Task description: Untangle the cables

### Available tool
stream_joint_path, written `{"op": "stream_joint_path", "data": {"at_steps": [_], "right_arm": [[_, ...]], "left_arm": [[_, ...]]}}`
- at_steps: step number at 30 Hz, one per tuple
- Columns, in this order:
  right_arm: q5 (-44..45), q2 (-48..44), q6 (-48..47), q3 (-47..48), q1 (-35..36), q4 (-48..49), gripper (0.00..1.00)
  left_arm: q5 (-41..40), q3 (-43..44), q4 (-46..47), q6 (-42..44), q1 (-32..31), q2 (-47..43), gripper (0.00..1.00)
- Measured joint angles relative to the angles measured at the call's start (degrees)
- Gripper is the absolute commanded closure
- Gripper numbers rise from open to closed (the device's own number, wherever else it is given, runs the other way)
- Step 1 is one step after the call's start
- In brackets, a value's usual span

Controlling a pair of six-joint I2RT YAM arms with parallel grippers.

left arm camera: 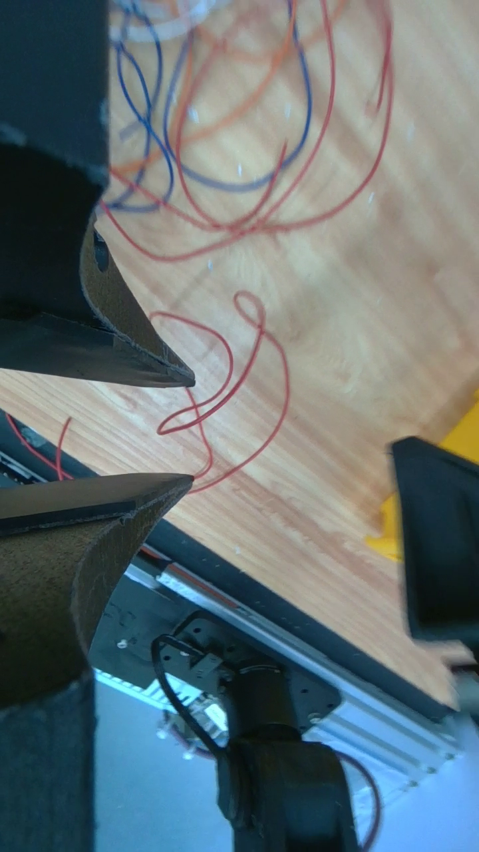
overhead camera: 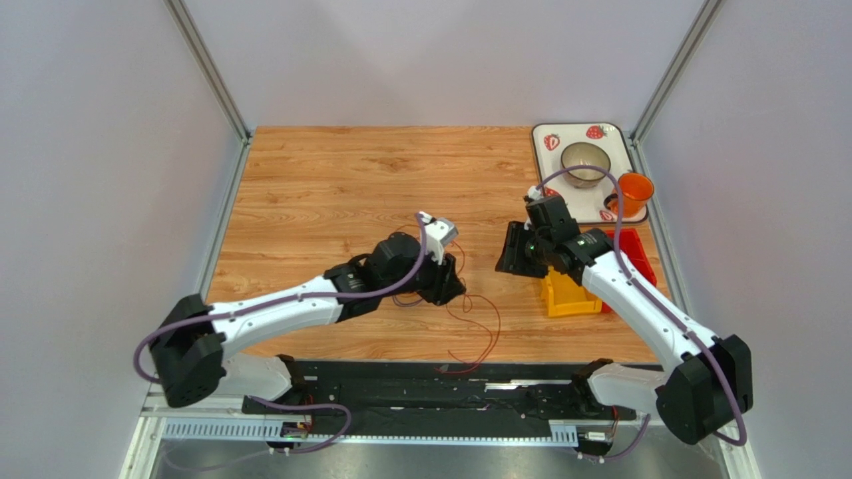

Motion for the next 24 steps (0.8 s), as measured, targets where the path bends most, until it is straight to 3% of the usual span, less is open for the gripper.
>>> {"op": "stream_joint_path", "data": {"at_steps": [10, 14, 16, 24], "right_arm": [[-0.13, 9.64, -0.92, 0.09, 6.91, -1.20, 0.53], [0.98, 11.85, -1.27, 0.09, 8.81, -1.81, 0.52], [2.01, 13.09, -1.62, 0.00, 9.92, -2.08, 0.44], [8.26, 13.18, -2.34, -2.67, 20.65, -1.64, 0.43]], "left_arm": [[-16.41, -4.17, -9.22, -0.11, 0.17, -12.50, 0.59], [-18.91, -9.90, -9.49, -1.95, 0.81, -15.08, 0.60], [-19.69, -12.44, -8.90, -2.86, 1.07, -15.65, 0.60], [-21.59, -20.13, -2.34, -5.05, 1.27, -15.78, 0.62]]}}
